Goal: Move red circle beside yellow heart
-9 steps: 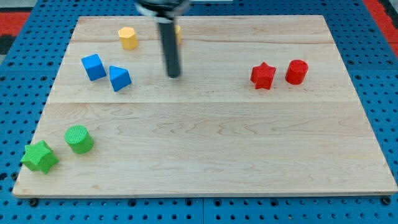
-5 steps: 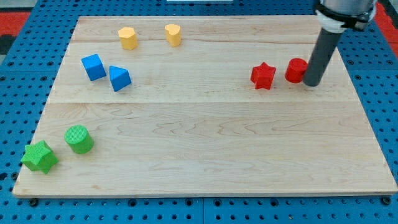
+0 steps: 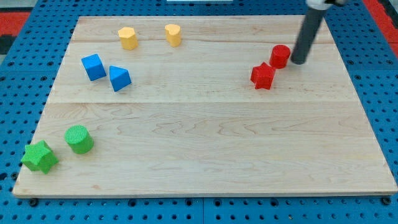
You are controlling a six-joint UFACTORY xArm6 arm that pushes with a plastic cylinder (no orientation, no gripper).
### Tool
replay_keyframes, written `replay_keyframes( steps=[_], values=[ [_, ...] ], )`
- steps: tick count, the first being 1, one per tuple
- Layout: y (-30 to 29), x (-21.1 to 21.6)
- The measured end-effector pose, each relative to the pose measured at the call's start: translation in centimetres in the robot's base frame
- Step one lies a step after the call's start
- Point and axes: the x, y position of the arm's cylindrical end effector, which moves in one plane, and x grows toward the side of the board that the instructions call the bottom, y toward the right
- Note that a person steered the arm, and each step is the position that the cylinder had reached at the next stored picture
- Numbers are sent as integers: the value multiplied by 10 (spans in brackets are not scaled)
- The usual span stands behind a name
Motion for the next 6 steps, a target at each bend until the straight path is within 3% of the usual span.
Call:
replay_keyframes(
  steps=[2,4,6],
  values=[
    [-64,-53],
    [-96,-31],
    [-128,-62]
  ],
)
